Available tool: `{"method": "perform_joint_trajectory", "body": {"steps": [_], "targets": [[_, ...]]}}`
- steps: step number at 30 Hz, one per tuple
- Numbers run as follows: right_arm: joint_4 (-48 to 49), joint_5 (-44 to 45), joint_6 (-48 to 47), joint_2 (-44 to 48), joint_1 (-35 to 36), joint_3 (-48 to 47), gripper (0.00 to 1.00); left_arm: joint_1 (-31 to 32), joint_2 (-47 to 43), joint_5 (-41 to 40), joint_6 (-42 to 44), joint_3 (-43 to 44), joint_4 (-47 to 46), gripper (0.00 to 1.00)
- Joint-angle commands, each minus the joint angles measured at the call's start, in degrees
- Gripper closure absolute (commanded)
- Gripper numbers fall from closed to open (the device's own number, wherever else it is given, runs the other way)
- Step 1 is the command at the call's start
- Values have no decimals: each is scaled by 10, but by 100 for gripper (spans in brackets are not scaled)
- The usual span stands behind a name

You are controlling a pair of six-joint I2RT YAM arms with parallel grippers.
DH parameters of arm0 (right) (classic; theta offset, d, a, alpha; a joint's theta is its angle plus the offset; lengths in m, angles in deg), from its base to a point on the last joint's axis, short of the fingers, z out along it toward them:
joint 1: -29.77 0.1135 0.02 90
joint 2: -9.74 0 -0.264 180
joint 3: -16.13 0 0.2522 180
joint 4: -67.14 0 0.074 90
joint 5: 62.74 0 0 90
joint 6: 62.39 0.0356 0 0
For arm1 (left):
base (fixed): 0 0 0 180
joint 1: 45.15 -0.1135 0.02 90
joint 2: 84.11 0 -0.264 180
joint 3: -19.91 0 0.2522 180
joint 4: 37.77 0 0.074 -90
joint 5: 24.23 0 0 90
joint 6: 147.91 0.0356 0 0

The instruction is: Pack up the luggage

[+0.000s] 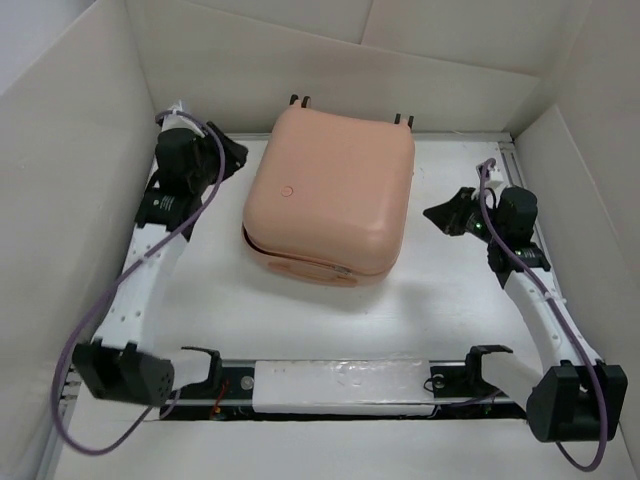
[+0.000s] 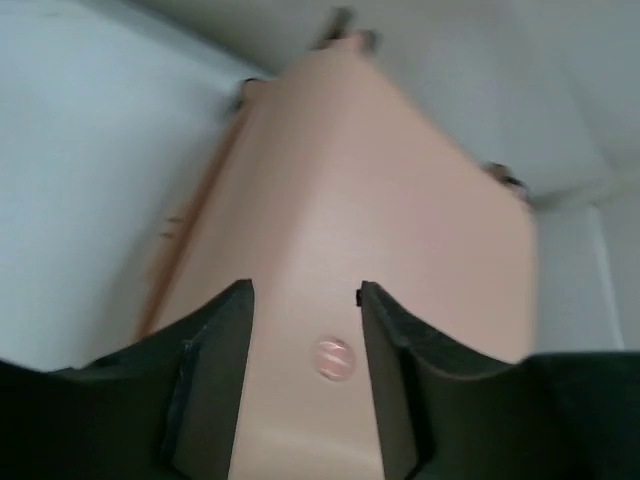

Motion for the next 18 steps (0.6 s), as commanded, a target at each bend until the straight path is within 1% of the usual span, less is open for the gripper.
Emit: {"method": "perform_joint_trajectory", "body": {"steps": [1, 2, 4, 5, 7, 8, 10, 11, 13, 15, 16, 17, 18], "targets": [[-19, 69, -22, 13, -11, 3, 98, -88, 56, 47, 18, -46, -14, 60], [-26, 80, -22, 13, -17, 3, 100, -111, 85, 47, 23, -46, -14, 67], [-26, 93, -28, 5, -17, 3, 100, -118, 129, 29, 37, -16, -3, 75], [-26, 93, -35, -4, -17, 3, 100, -118, 185, 29, 46, 3, 12, 79], [-26, 99, -41, -13, -17, 3, 100, -118, 239, 29, 68, 57, 49, 85], [-26, 115, -41, -19, -17, 3, 100, -118, 279, 29, 68, 66, 55, 100], [-26, 122, -41, -33, -17, 3, 100, -118, 305, 44, 74, 73, 60, 100], [-16, 122, -41, -40, -17, 9, 100, -118, 310, 53, 79, 68, 39, 100], [1, 116, -41, -69, -17, 9, 100, -97, 317, 61, 79, 63, 33, 100], [1, 106, -41, -100, 2, -2, 100, -85, 310, 94, 84, 42, 4, 100], [6, 106, -49, -131, 12, -2, 100, -85, 303, 115, 73, 33, -5, 100], [6, 106, -56, -143, 36, -10, 100, -85, 291, 160, 63, -2, -16, 100], [15, 106, -56, -153, 52, -18, 100, -85, 275, 179, 51, -26, -56, 100]]}}
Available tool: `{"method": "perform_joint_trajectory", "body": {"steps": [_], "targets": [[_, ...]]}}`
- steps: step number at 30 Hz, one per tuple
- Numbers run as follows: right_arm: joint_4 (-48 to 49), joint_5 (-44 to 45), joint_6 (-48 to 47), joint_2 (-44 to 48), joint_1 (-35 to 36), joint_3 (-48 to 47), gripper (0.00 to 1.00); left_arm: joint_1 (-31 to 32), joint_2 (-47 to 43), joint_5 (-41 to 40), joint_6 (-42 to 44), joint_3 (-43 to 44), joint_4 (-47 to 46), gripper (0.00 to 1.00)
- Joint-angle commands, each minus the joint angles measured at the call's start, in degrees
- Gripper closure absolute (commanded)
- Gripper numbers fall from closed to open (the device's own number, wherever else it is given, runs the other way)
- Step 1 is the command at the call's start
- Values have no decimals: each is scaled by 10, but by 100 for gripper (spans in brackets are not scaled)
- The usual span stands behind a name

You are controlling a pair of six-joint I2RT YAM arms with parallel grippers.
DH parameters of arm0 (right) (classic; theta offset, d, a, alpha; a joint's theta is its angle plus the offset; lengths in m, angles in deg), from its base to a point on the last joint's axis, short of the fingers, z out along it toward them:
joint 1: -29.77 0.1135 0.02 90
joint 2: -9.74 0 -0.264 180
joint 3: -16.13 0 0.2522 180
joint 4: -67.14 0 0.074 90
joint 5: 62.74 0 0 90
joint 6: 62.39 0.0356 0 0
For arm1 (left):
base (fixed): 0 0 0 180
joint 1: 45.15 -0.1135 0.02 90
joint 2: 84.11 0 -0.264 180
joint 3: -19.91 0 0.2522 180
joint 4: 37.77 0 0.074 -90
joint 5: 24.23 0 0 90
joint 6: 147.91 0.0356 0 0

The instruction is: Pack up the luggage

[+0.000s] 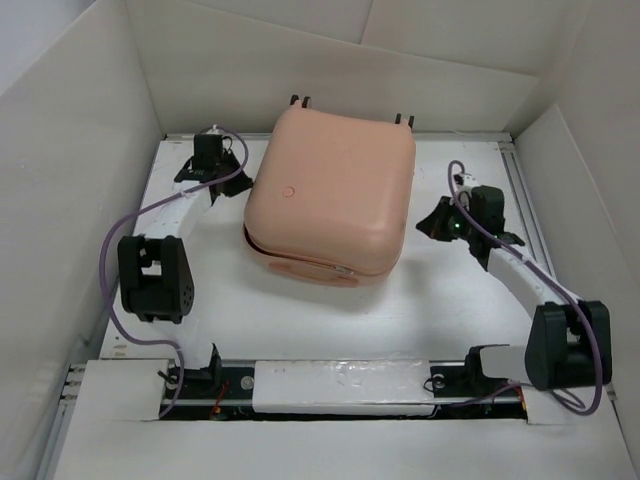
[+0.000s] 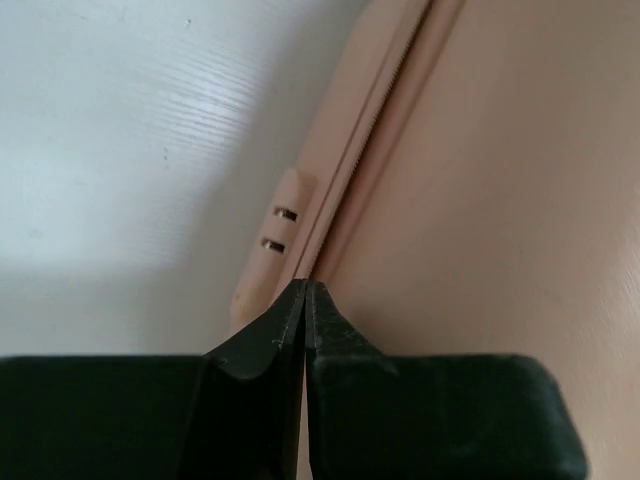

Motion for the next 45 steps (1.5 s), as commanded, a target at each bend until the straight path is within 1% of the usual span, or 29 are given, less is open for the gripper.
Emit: {"method": "perform_joint_trajectory", "body": {"steps": [1, 3, 5, 7, 8, 10, 11, 13, 16, 17, 18, 19, 20, 21, 23, 24, 25, 26, 28, 29, 30, 31, 32, 35, 36, 38, 40, 41, 45], "targets": [[37, 3, -27, -40, 58, -30, 100, 26, -93, 113, -30, -67, -73, 100], [37, 9, -27, -56, 96, -50, 100, 51, -130, 113, -35, -113, -91, 100], [43, 3, -27, -80, 112, -80, 100, 107, -188, 113, -58, -149, -105, 100], [43, -40, -33, -101, 119, -116, 100, 151, -226, 113, -84, -212, -146, 100], [43, -54, -33, -119, 126, -127, 100, 196, -259, 113, -99, -232, -160, 100], [43, -72, -48, -125, 132, -147, 100, 239, -279, 121, -149, -284, -209, 100], [43, -78, -48, -130, 132, -161, 100, 282, -293, 127, -165, -297, -223, 100], [43, -93, -48, -130, 107, -174, 100, 334, -300, 114, -196, -323, -254, 100], [43, -106, -15, -117, 56, -174, 100, 403, -331, 99, -196, -323, -247, 100], [43, -96, -9, -111, 26, -174, 100, 409, -349, 80, -196, -312, -215, 100], [24, -78, -9, -103, 12, -180, 100, 409, -397, 45, -181, -297, -184, 100], [-10, -58, -9, -76, 3, -180, 96, 409, -425, -5, -167, -282, -152, 100], [-10, -32, -9, -61, -3, -174, 95, 400, -449, -123, -155, -246, -90, 100], [-10, -21, -9, -46, -3, -159, 94, 389, -469, -173, -148, -232, -73, 93], [-15, 2, -9, -16, 3, -148, 91, 321, -503, -279, -139, -208, -51, 79], [-15, 15, -9, -8, 10, -141, 91, 290, -503, -279, -139, -191, -51, 67], [-15, 22, -9, -2, 19, -130, 91, 217, -487, -268, -128, -181, -65, 62], [-15, 30, -9, 4, 19, -124, 91, 177, -467, -247, -116, -168, -65, 59], [-15, 48, -4, 4, 26, -104, 92, 91, -408, -130, -109, -112, -56, 56], [-15, 55, -4, 4, 26, -104, 92, 21, -344, -96, -103, -96, -51, 56], [-15, 55, -4, -5, 26, -96, 92, -6, -312, -56, -115, -83, -43, 56], [-15, 55, -4, -12, 32, -96, 92, -35, -283, -27, -115, -69, -50, 60], [-15, 60, -4, -21, 32, -96, 92, -62, -231, -21, -115, -69, -50, 61], [-15, 87, 1, -51, 38, -96, 94, -71, -151, -21, -91, -36, -44, 61], [-2, 87, 2, -69, 38, -96, 95, -71, -94, -16, -91, -25, -34, 61], [4, 87, 9, -95, 45, -105, 95, -71, -49, 12, -86, -17, -38, 64], [20, 81, 15, -138, 55, -122, 95, -71, -11, 41, -111, -42, -66, 64], [29, 81, 15, -153, 69, -122, 95, -71, -4, 71, -121, -68, -104, 64], [62, 65, 9, -217, 95, -140, 95, -48, 8, 102, -160, -137, -179, 65]]}}
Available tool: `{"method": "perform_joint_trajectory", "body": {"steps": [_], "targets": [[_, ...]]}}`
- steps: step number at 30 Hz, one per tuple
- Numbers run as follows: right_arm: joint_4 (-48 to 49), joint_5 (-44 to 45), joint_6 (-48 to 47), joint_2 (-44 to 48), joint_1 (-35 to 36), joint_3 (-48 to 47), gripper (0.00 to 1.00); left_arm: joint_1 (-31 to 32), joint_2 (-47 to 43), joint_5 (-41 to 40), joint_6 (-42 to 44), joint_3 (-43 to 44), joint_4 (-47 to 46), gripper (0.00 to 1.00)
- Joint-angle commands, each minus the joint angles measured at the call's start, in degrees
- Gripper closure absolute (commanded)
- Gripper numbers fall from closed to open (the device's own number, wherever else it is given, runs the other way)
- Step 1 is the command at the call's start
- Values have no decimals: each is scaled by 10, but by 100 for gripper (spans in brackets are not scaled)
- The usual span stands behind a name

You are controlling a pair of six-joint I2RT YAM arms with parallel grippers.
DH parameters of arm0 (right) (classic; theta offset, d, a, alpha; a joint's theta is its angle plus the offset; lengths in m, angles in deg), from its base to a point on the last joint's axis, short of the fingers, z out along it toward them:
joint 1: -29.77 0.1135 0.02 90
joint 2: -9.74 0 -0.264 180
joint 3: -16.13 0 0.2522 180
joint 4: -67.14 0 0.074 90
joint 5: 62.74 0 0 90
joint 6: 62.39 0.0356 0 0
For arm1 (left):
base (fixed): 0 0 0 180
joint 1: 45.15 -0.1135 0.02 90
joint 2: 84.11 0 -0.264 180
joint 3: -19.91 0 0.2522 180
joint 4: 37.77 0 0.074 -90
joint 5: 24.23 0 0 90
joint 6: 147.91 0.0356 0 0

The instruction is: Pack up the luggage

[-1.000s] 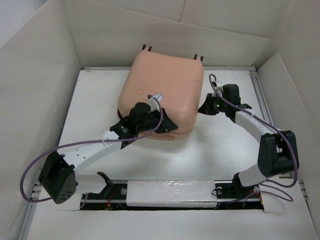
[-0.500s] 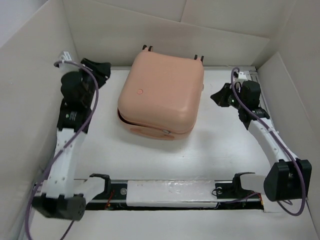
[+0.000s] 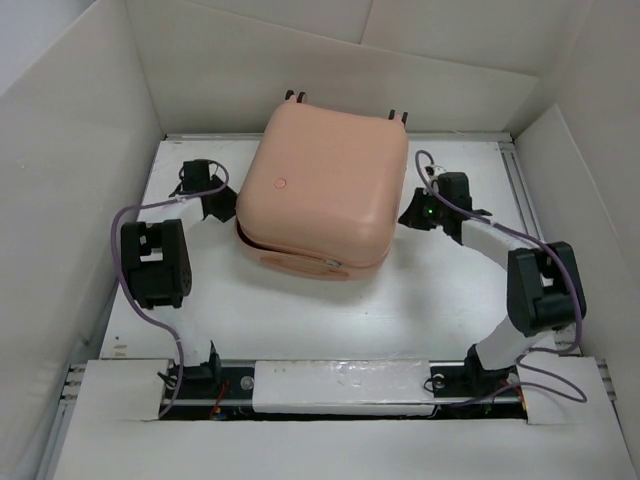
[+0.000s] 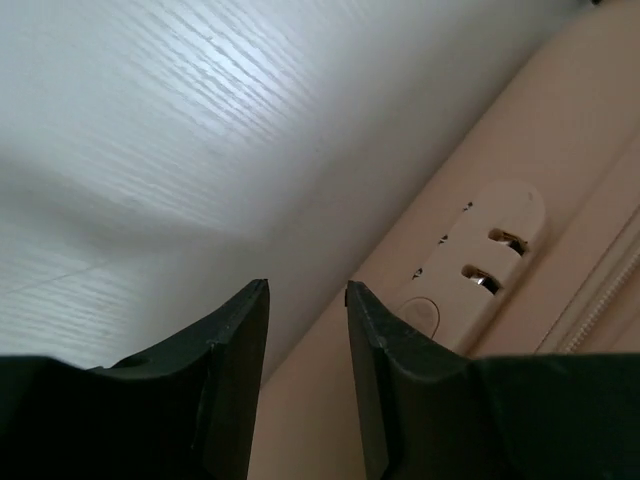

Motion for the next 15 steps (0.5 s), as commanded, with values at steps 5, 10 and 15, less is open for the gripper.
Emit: {"method": "perform_joint_trajectory", "body": {"steps": [5, 10, 15], "targets": [[89, -81, -18, -113, 40, -67, 86, 69, -109, 150, -80, -167, -226, 72], [89, -110, -50, -145, 60, -80, 67, 143, -184, 157, -124, -319, -348, 73], [89, -140, -58, -113, 55, -53, 51, 257, -274, 123, -149, -404, -378, 75]]}}
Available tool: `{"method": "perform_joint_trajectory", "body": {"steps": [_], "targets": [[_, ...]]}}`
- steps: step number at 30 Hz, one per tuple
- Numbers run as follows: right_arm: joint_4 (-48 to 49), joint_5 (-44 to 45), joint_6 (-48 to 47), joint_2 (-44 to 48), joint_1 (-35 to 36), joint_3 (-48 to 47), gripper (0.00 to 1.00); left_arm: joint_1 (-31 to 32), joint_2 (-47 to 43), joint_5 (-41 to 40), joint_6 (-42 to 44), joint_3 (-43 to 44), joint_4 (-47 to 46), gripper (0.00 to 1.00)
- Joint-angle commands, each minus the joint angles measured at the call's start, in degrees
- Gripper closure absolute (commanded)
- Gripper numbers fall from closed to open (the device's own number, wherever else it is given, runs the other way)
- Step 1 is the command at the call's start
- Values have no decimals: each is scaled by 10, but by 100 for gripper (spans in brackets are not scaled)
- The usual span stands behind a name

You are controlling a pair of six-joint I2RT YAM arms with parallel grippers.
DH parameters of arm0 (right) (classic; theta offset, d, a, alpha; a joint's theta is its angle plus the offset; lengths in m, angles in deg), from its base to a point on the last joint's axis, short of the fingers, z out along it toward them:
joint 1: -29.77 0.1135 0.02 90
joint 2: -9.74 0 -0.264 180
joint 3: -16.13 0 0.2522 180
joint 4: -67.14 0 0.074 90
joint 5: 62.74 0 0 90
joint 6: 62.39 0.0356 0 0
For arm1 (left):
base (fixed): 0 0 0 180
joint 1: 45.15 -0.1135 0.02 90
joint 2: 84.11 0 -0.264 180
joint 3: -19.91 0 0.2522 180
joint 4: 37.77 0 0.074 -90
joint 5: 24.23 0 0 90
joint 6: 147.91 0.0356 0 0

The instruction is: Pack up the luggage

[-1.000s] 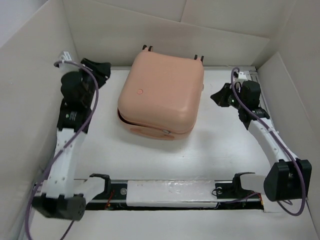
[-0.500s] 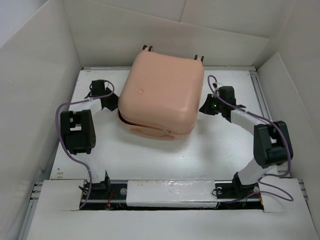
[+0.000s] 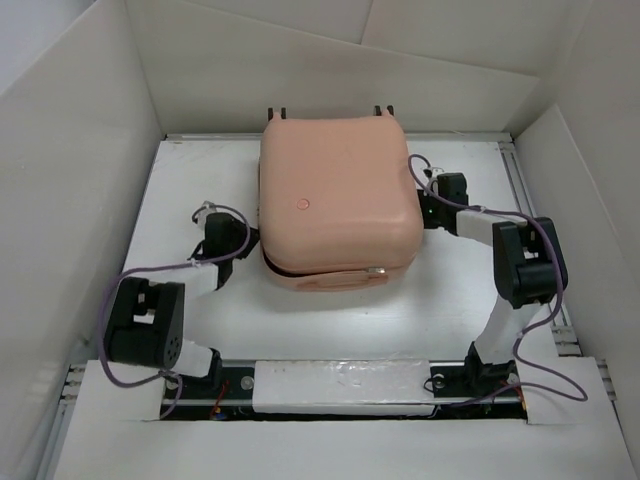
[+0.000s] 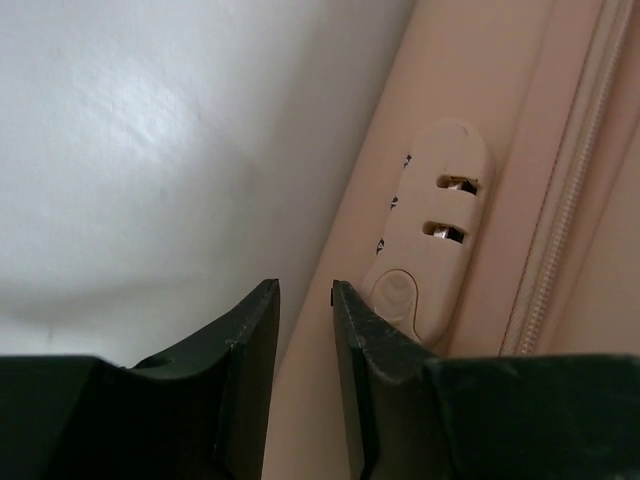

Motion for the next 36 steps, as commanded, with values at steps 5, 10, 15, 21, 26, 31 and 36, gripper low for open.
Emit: {"method": "perform_joint_trajectory", "body": {"steps": [5, 10, 15, 21, 26, 31, 36], "targets": [[17, -194, -1, 69, 60, 17, 48, 231, -196, 128, -70, -123, -81, 76], [12, -181, -1, 97, 72, 49, 48, 290, -381, 56, -98, -188, 35, 73], [-5, -149, 15, 145, 47, 61, 43, 290, -581, -80, -32, -101, 279, 58], [-48, -157, 16, 175, 1, 34, 38, 284, -599, -246, -3, 20, 354, 45], [-94, -157, -4, 203, -4, 13, 33, 278, -444, -305, 34, 116, 337, 30], [-101, -145, -21, 225, 1, 32, 25, 164, -318, -163, 73, 230, 279, 11], [-106, -126, -21, 237, -9, 49, 19, -35, -174, -6, 111, 273, 291, 11]]}}
